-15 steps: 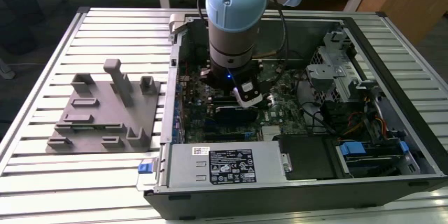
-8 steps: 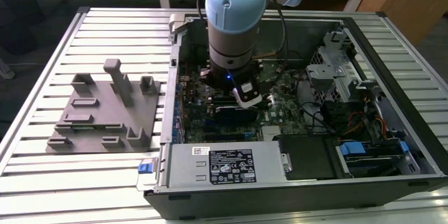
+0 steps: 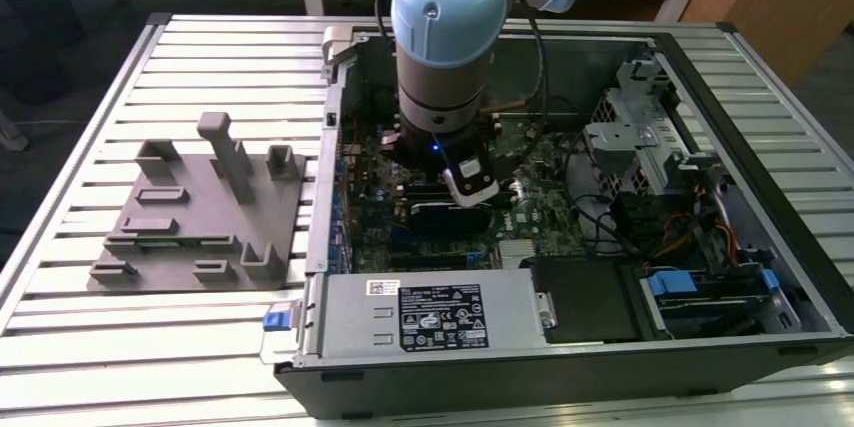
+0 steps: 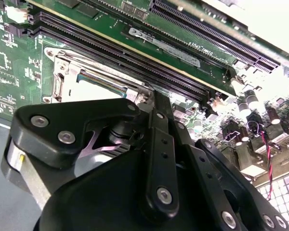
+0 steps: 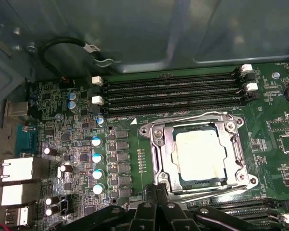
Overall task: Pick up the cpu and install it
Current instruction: 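Install the second cpu locking lever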
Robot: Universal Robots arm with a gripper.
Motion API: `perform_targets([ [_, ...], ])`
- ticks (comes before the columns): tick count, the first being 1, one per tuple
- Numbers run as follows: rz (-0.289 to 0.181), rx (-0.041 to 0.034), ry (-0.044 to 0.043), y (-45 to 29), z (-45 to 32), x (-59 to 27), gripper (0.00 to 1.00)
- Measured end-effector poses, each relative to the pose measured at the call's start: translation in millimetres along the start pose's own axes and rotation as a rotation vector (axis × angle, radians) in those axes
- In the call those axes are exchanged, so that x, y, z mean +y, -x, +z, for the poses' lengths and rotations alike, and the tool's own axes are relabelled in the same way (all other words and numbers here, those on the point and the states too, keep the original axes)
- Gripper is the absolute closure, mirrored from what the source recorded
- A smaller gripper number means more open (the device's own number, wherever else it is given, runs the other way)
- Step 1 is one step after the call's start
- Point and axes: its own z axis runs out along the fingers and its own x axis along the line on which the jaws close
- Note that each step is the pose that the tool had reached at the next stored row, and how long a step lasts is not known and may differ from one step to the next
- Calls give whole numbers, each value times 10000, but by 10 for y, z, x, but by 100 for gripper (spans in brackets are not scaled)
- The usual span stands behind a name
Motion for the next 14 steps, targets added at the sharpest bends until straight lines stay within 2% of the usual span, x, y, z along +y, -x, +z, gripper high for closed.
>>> perform_targets([
  [3,0,-2,-11,0,0,-1,89],
  [8,-4,-12,-100,3,-8,-5,89],
  [14,-7,-20,-157,7,-14,-18,89],
])
